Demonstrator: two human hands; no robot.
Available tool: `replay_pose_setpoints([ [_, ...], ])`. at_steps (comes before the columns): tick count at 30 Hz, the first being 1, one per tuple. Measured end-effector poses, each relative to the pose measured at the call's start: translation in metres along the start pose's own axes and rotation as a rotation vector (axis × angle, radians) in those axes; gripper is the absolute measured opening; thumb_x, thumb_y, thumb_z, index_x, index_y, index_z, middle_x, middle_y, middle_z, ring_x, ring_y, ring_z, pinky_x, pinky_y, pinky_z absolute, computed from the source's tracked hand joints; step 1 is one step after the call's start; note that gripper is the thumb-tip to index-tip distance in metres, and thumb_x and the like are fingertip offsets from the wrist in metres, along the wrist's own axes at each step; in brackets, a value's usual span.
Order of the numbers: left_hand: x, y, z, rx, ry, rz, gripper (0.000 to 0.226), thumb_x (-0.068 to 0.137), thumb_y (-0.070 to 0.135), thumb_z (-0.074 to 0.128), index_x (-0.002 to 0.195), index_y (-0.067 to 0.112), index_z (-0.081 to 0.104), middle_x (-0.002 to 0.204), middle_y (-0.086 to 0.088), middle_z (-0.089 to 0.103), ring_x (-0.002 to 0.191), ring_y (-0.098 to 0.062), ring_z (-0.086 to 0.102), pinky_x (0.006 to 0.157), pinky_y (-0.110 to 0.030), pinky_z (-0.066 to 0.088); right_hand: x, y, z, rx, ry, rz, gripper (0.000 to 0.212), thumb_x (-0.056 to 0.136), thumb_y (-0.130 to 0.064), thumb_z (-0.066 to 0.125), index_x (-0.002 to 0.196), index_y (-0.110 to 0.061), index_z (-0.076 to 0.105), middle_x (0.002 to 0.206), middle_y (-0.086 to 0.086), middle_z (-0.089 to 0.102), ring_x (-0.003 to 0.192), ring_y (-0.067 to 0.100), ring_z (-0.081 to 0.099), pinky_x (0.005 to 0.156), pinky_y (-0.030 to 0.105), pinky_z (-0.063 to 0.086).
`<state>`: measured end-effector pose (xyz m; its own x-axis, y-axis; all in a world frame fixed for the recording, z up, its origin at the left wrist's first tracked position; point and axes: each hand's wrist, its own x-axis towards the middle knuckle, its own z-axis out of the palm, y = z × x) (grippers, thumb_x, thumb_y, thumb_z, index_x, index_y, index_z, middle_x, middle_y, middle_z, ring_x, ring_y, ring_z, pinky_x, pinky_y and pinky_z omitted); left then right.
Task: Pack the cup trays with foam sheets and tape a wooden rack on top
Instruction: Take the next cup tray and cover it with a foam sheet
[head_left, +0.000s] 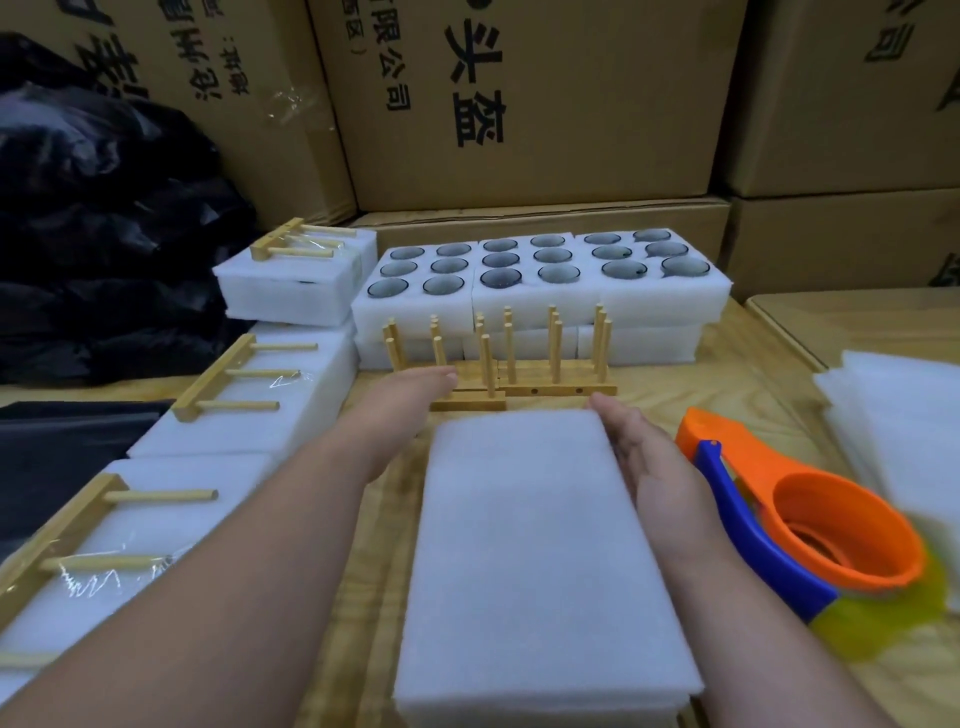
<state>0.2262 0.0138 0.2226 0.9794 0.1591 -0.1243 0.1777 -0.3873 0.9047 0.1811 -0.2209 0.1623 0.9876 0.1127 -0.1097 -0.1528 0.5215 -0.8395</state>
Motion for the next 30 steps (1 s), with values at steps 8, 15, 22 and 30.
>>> replay_pose_setpoints([
  [8,0.024,0.007,0.004,0.154,-0.033,-0.014,0.041,0.097,0.039,0.065,0.138,0.034,0.062,0.134,0.009,0.056,0.116,-0.015,0.048,0.096,-0.030,0.036,0.003,0.001,0.001,0.026,-0.020,-0.006,0.037,0.076,-0.063,0.066,0.105,-0.041,0.078,0.109,-0.009,0.078,0.098,0.011,0.075,0.066,0.025,0.061],
  [15,0.018,0.009,0.005,0.093,0.093,0.091,0.044,0.098,0.026,0.063,0.142,0.032,0.060,0.125,0.009,0.065,0.102,-0.009,0.058,0.084,-0.022,0.042,0.009,0.003,-0.001,0.055,0.072,-0.027,0.048,0.085,-0.056,0.059,0.130,-0.040,0.062,0.120,-0.017,0.073,0.106,0.006,0.072,0.070,0.024,0.060],
  [22,-0.016,0.049,-0.014,0.043,0.484,0.508,0.017,0.095,0.038,0.066,0.110,0.044,0.072,0.082,0.034,0.063,0.083,-0.002,0.059,0.068,-0.019,0.046,0.007,0.001,0.000,0.037,0.068,-0.043,0.041,0.098,-0.050,0.055,0.135,-0.036,0.060,0.123,-0.014,0.073,0.108,0.007,0.071,0.081,0.031,0.055],
  [30,-0.087,0.095,-0.011,0.239,0.015,0.603,0.039,0.099,0.005,0.054,0.083,0.034,0.074,0.073,0.007,0.073,0.050,-0.014,0.067,0.045,-0.029,0.055,0.007,0.000,0.001,0.028,0.081,-0.046,0.041,0.102,-0.046,0.051,0.139,-0.029,0.058,0.116,-0.013,0.076,0.101,0.005,0.073,0.075,0.027,0.056],
])
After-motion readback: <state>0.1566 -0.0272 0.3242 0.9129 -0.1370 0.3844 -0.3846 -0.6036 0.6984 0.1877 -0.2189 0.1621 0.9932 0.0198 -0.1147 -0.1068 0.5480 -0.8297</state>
